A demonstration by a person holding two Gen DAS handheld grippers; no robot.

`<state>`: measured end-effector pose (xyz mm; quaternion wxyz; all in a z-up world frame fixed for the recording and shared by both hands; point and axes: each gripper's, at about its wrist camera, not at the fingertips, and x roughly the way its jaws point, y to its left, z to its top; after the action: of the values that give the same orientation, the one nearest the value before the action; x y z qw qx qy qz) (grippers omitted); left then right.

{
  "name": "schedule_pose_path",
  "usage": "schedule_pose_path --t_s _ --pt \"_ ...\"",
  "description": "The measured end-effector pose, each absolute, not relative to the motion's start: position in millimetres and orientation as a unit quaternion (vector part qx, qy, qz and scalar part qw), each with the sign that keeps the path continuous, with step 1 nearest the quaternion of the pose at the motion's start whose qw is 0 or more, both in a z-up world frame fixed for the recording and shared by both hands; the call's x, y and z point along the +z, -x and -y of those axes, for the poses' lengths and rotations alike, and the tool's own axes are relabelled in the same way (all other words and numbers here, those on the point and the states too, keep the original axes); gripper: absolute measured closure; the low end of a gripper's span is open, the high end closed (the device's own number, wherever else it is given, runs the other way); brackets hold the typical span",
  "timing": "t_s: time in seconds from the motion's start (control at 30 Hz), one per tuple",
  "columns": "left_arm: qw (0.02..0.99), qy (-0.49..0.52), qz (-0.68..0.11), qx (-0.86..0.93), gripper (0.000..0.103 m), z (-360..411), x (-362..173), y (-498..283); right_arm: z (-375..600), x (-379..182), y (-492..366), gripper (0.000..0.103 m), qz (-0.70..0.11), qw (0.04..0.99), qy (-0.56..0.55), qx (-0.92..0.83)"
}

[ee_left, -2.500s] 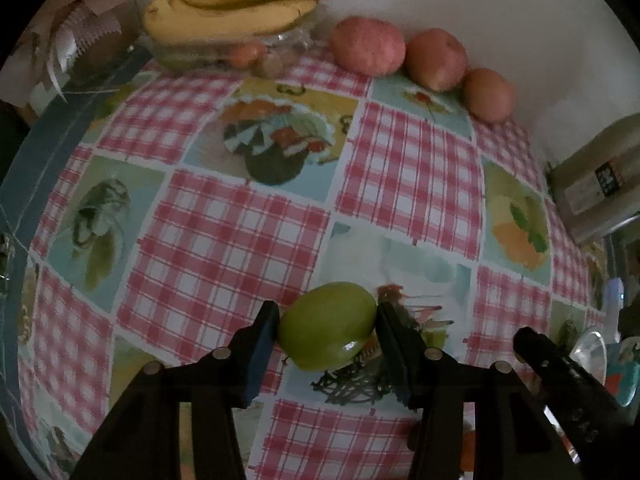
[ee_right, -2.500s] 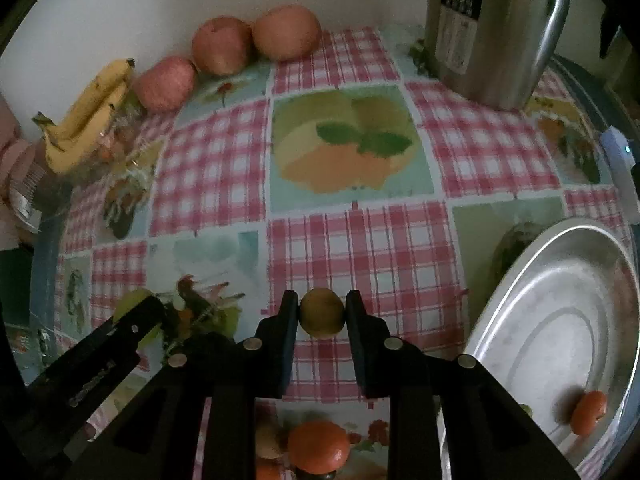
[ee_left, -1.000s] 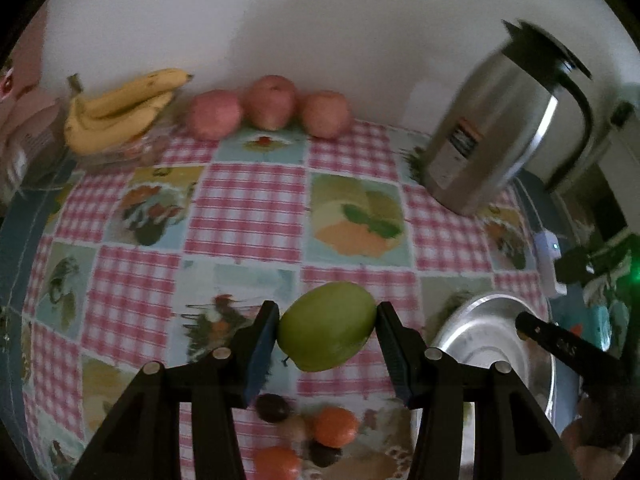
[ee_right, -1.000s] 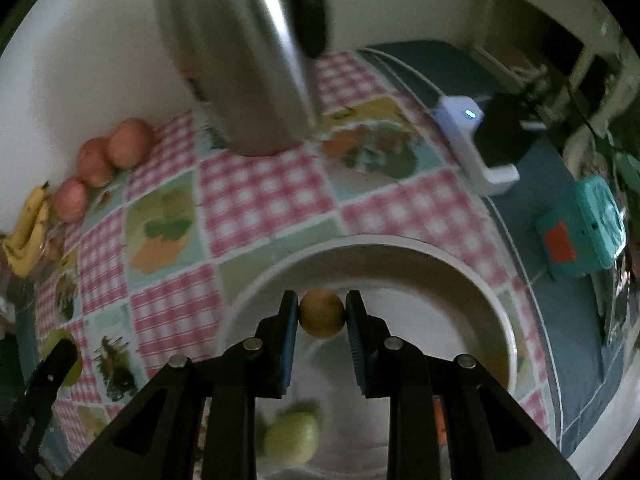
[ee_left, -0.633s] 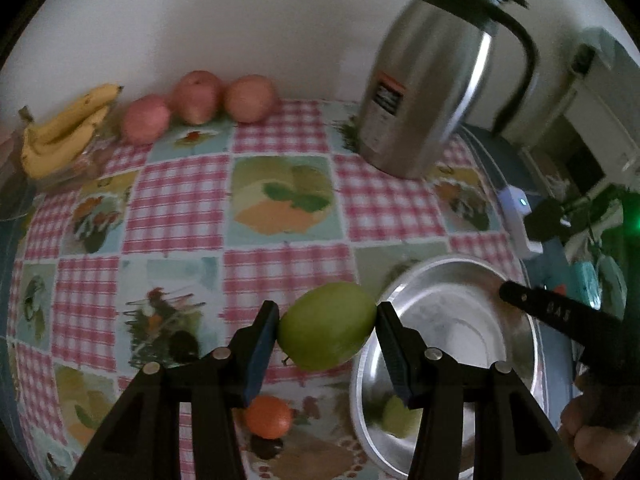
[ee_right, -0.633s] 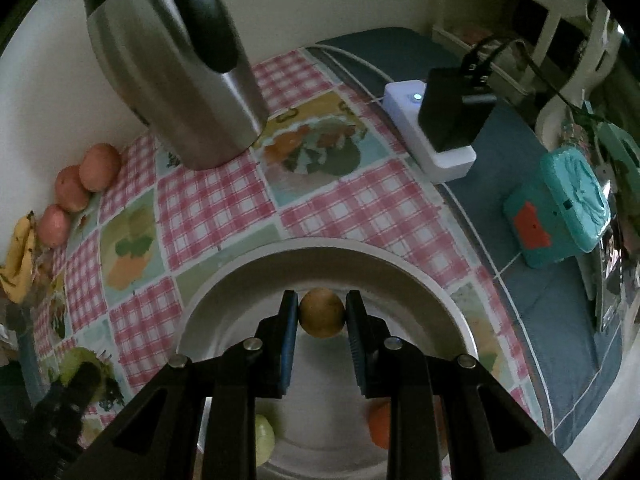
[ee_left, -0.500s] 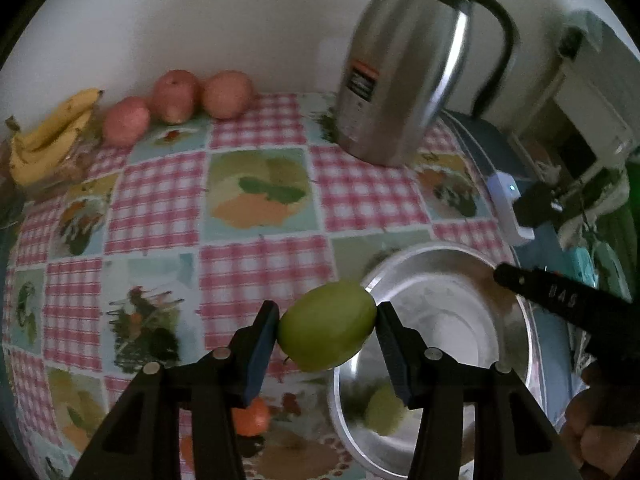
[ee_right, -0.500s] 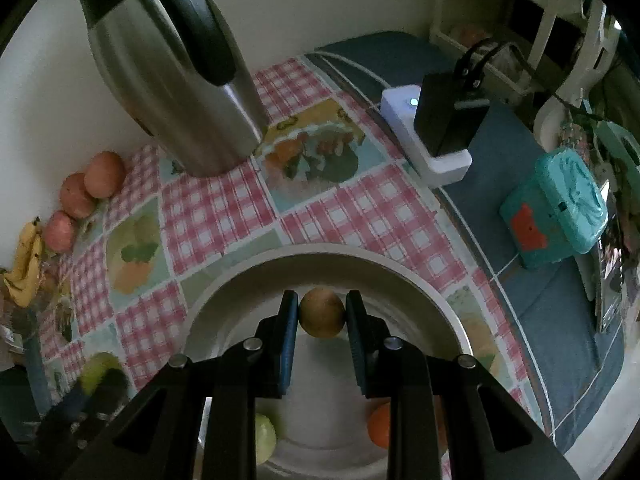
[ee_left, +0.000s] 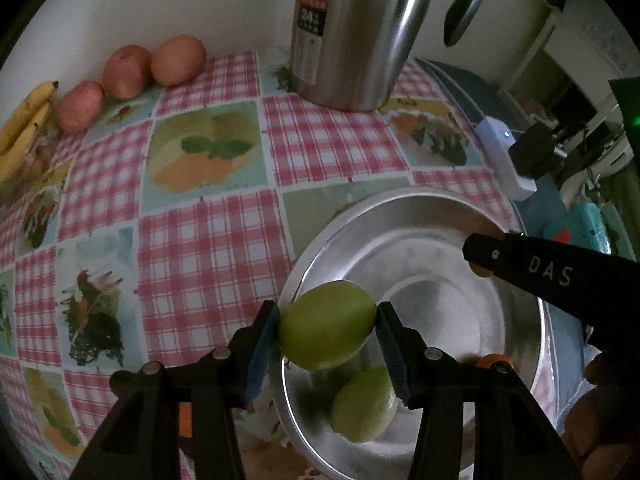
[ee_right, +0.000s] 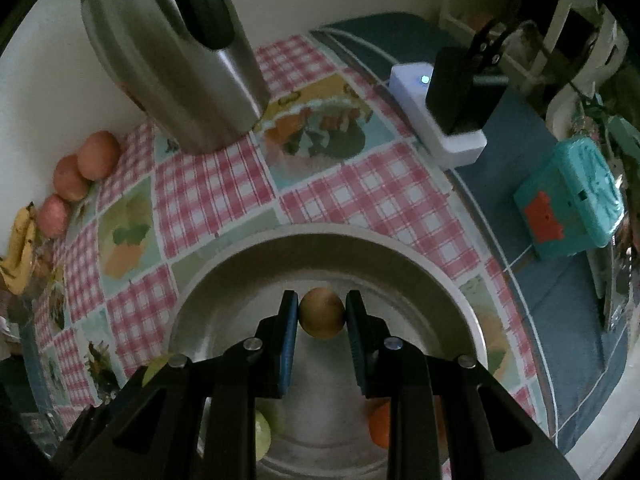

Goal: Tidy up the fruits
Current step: 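Carry the pear and kiwi over the steel tray and release both, then withdraw both open tools back toward the remaining fruit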

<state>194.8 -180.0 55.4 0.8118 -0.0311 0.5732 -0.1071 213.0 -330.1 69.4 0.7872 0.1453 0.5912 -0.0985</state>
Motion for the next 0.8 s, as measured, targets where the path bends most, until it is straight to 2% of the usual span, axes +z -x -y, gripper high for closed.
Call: schedule_pose_path --t_s 0.47,0.67,0.8 --pt "0.820 0.030 -0.561 -0.109 0.049 180 66 -193 330 54 -216 0.076 -0.611 0.773 -0.138 -0.103" --pt "0.821 0.039 -0.561 -0.102 0.049 173 70 -195 328 58 -218 0.063 -0.608 0.775 -0.135 -0.105" --pt "0.819 0.049 -0.563 -0.098 0.042 164 70 -196 329 71 -216 0.044 -0.594 0.786 -0.139 -0.103"
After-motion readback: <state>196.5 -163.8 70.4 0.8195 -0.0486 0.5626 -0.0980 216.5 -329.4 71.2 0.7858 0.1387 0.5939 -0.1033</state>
